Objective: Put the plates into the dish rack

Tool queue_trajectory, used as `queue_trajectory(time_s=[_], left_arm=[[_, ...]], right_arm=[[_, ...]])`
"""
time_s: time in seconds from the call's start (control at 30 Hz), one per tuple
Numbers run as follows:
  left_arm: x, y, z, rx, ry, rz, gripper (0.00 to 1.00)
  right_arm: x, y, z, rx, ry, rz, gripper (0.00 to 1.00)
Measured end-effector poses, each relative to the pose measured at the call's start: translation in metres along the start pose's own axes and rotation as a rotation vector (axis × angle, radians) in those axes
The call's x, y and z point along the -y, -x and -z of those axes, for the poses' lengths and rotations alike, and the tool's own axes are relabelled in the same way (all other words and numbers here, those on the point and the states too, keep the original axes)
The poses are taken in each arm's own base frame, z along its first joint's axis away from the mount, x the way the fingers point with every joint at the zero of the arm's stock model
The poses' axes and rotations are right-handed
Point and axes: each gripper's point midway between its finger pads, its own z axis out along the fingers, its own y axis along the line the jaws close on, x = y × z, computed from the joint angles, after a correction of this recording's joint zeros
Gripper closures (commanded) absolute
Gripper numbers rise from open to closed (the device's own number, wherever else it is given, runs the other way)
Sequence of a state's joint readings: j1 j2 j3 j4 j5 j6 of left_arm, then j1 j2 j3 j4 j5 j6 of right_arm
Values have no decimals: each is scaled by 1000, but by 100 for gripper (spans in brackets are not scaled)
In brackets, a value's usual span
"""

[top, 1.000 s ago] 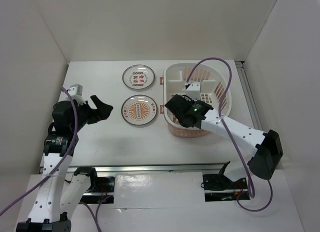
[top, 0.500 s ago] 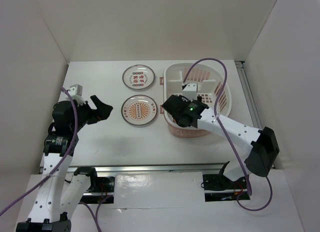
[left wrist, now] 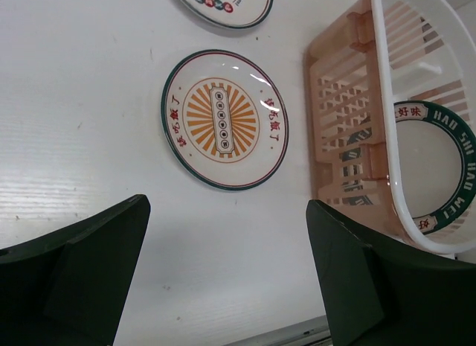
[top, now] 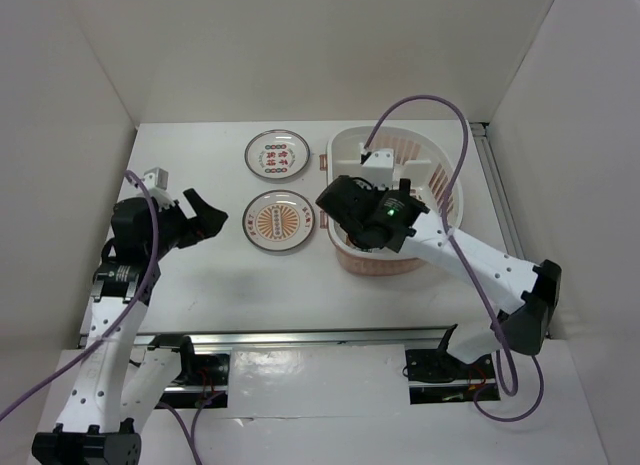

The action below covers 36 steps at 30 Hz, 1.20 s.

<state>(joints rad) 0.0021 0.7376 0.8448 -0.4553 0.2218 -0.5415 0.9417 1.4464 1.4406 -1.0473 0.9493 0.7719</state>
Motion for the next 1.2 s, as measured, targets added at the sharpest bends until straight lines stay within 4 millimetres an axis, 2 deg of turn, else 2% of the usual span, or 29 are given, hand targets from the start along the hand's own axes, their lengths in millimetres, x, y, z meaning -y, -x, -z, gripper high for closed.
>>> queue_trajectory(time_s=[0.1,0.17,0.27,0.37,0.47,0.5,0.6,0.7,0.8,0.83,0.93,0.97,1.07,1.1,1.13,1.2], left_arm=[[-7,-15,-14,-41,13,77,0],[-18,-38,-29,-83,23,150,0],[-39,-85,-52,-173,54,279,0],[-60,-133,-73,-269,102,395,0],[-72,-163,-88,-327,132,464,0],[-73,-167,-93,-331,135,481,0],[-66,-158,-113,-291,83,488,0],[-61,-151,-132,-266,46,494,1],[-59,-143,-153,-242,15,503,9],[-58,-141,-160,-234,3,507,19],[-58,-142,-173,-223,-11,529,33],[-58,-144,-175,-224,-14,534,45],[-61,-152,-181,-235,-6,549,68],[-63,-154,-183,-238,-2,552,85],[-64,-156,-184,-242,2,558,96],[-61,-154,-189,-246,-8,580,100]], right_arm=[[-1,30,20,58,35,-41,0],[2,46,34,100,67,-55,0],[-1,59,57,143,191,-44,0],[-7,64,82,177,356,-30,0],[-16,69,108,212,486,-25,0],[-19,70,115,221,519,-22,0],[-28,69,128,232,585,-5,0],[-35,63,130,229,613,16,0],[-40,55,127,223,621,35,0],[-41,52,126,219,624,42,0],[-44,46,126,210,631,57,0],[-44,47,126,211,633,57,0],[-47,47,128,211,647,51,0],[-48,47,129,210,656,50,0],[-50,47,130,210,670,46,0],[-53,46,133,208,697,40,0]])
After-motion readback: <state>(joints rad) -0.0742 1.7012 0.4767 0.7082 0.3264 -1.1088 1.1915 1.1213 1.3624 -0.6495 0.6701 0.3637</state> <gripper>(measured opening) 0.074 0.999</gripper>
